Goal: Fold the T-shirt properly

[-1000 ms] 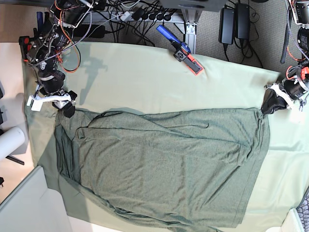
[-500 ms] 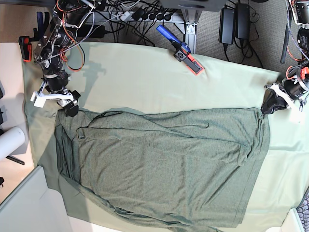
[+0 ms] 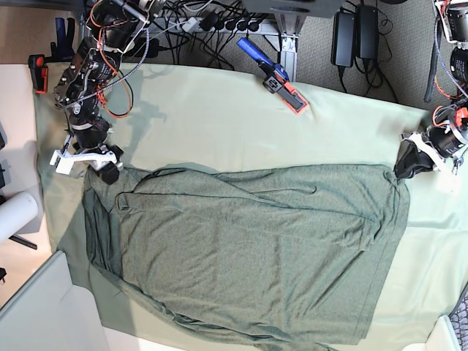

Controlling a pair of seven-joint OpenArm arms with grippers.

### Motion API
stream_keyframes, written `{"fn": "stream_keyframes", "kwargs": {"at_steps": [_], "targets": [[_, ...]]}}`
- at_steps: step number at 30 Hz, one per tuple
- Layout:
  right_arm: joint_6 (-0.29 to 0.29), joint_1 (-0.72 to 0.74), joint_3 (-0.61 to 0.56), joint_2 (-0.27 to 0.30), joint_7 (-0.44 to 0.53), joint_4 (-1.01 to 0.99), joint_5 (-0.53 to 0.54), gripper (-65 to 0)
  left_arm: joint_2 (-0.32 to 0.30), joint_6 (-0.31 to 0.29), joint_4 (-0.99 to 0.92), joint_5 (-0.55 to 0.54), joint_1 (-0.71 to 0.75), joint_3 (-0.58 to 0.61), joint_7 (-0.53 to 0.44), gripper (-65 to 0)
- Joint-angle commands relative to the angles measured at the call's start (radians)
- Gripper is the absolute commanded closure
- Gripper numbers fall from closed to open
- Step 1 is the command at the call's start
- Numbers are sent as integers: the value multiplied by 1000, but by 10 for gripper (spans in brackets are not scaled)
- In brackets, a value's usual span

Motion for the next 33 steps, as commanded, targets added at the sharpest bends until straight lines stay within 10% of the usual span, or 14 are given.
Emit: {"fn": "stream_keyframes", "kwargs": {"at_steps": [1,33], "targets": [[4,16,2,16,26,12,7,-25,-9,-12,13,-28,-10,-3,-11,0],[3,28,107,158,-150,56,160,0,-131,-12,263,-112,-56,-18,132,0]]}}
